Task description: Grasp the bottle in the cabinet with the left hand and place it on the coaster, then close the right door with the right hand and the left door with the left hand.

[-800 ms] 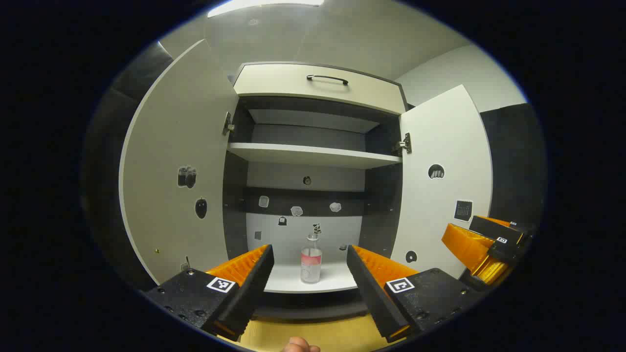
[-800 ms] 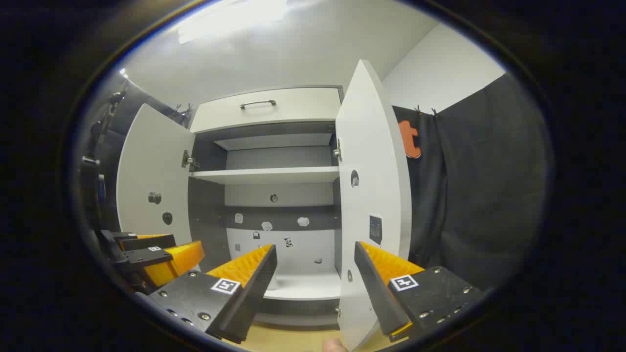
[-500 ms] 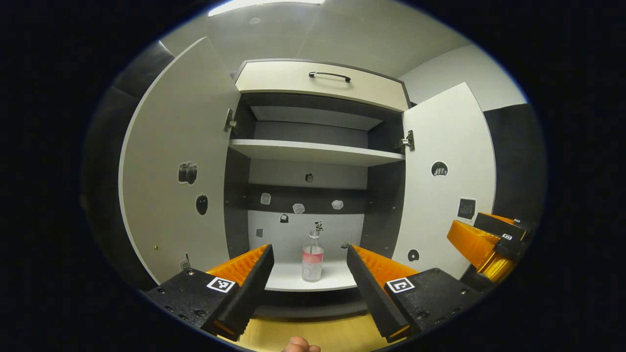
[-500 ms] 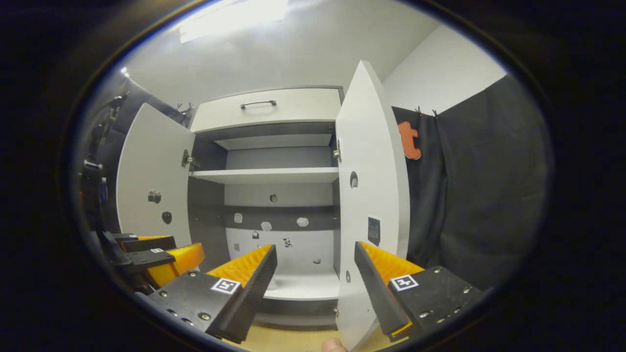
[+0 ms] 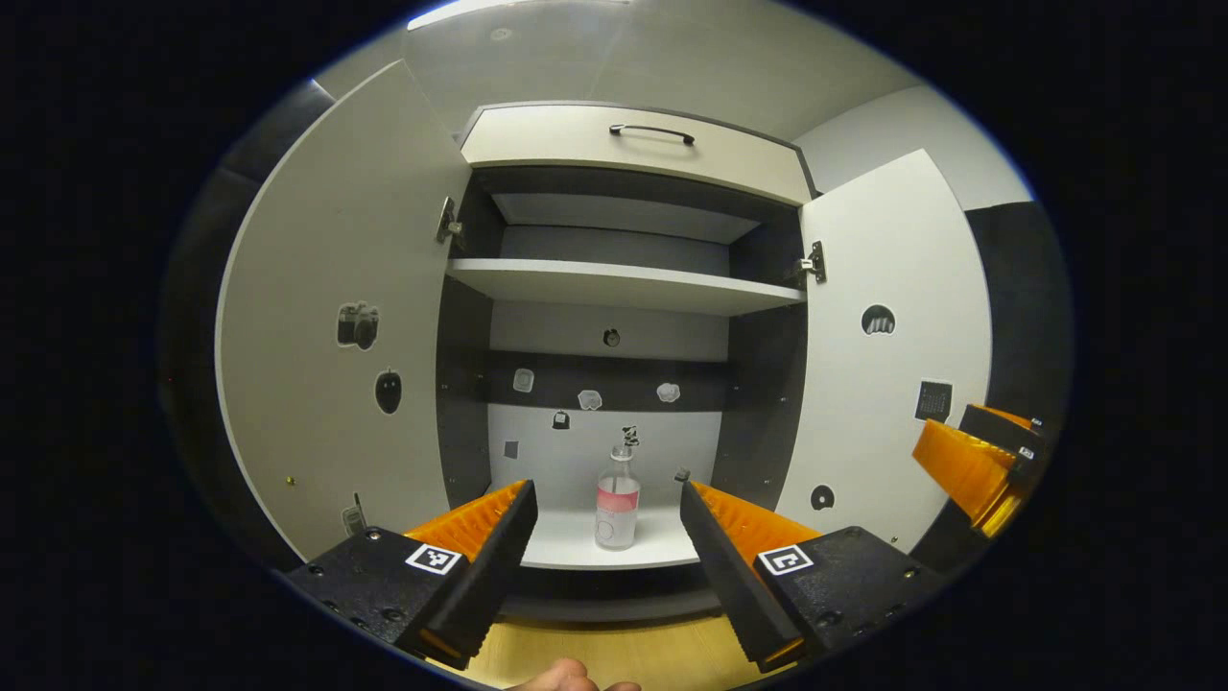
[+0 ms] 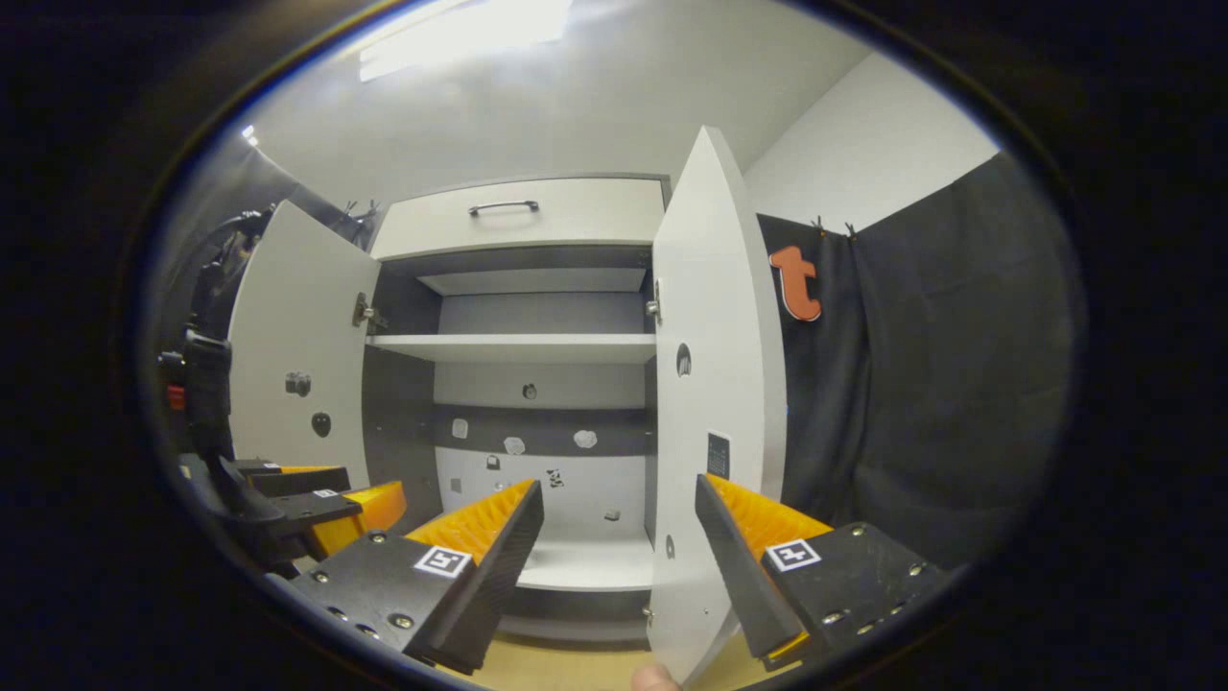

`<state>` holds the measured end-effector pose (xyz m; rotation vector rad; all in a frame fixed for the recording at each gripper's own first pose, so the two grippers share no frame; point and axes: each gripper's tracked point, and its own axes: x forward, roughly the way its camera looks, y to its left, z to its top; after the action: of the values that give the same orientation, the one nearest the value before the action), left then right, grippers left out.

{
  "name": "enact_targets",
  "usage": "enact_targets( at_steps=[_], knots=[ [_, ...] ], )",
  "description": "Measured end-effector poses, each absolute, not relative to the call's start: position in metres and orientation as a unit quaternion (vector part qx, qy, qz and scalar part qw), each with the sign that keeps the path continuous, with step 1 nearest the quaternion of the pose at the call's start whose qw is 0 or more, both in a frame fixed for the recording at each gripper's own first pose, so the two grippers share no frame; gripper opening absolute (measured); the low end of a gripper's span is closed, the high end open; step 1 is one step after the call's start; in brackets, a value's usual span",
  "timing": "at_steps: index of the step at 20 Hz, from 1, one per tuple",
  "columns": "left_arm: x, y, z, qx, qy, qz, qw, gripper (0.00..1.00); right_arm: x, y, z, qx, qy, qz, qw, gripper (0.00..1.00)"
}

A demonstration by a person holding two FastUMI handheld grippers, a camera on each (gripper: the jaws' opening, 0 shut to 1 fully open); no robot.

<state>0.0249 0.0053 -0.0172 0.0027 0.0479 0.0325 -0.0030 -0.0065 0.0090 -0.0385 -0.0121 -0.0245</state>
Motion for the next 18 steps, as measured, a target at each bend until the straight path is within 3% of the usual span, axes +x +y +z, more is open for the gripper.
enact_targets(
  at_steps=[7, 8, 18],
  knots=[
    [0.097, 0.009, -0.044, 0.002, 0.049, 0.018, 0.999, 0.96, -0.011, -0.018, 0.018, -0.043, -0.005, -0.057, 0.997, 0.96],
    [0.11, 0.011, -0.052, 0.004, 0.059, 0.021, 0.998, 1.0, -0.013, -0.02, 0.019, -0.045, -0.006, -0.066, 0.997, 0.96],
    [0.22, 0.018, -0.111, 0.015, 0.121, 0.026, 0.992, 0.97, -0.038, -0.075, 0.018, -0.062, 0.0, -0.143, 0.988, 0.92]
  ],
)
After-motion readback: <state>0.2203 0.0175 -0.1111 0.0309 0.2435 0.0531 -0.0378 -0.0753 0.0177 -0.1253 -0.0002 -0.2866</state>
